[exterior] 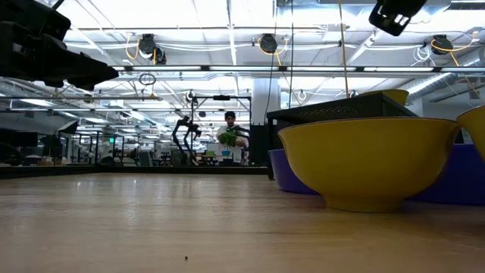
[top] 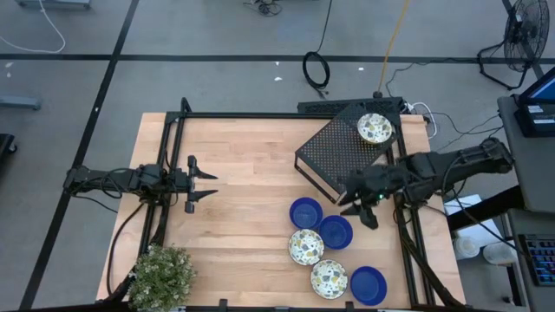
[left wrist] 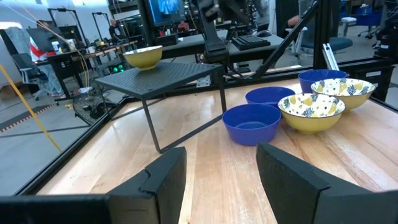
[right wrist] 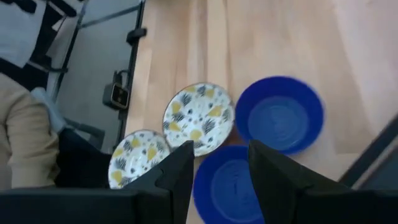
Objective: Pick & Place Mini bowls
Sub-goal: Stack the bottom patterned yellow bowl on the patterned yellow bowl on the shelf
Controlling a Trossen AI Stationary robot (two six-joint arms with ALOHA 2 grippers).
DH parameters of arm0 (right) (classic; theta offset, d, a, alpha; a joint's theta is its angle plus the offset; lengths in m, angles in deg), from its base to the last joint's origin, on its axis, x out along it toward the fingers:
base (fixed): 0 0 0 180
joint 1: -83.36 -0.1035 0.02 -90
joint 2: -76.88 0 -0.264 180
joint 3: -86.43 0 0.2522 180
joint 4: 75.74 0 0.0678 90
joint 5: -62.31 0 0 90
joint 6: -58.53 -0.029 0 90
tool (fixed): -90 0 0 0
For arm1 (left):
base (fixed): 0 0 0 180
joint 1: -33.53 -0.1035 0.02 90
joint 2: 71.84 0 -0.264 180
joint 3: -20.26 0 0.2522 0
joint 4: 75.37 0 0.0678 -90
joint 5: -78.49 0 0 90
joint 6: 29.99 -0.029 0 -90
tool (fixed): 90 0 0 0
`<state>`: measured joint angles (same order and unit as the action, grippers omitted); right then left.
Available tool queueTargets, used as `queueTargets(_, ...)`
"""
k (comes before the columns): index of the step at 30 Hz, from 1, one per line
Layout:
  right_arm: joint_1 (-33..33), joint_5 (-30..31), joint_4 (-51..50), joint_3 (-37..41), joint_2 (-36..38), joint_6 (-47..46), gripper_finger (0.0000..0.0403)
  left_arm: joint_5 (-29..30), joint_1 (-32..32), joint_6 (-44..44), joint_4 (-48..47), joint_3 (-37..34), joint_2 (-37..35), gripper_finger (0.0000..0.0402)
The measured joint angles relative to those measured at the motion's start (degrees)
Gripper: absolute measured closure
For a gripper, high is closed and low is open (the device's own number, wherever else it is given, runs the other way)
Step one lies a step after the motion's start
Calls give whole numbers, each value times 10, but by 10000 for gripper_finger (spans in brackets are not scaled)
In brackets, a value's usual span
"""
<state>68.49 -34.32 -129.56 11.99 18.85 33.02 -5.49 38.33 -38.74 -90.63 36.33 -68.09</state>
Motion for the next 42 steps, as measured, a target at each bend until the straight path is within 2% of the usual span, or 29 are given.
queueTargets(8, -106, 57, 117, 26, -13, -28, 261, 0, 0, 0, 0, 0, 0, 204)
queueTargets(15, -200, 87, 179, 25, -73, -78, 261, 0, 0, 0, 0, 0, 0, 204)
queueTargets(22, -266, 109, 179, -5, -178, -173, 263, 0, 0, 0, 0, 0, 0, 204)
queueTargets(31, -315, 113, 189, -62, -315, -190, 283, 0, 0, 0, 0, 0, 0, 204)
queueTargets(36, -327, 115, 173, -62, -348, -237, 284, 0, 0, 0, 0, 0, 0, 204)
queueTargets(42, -328, 128, 77, -62, -349, -372, 284, 0, 0, 0, 0, 0, 0, 204)
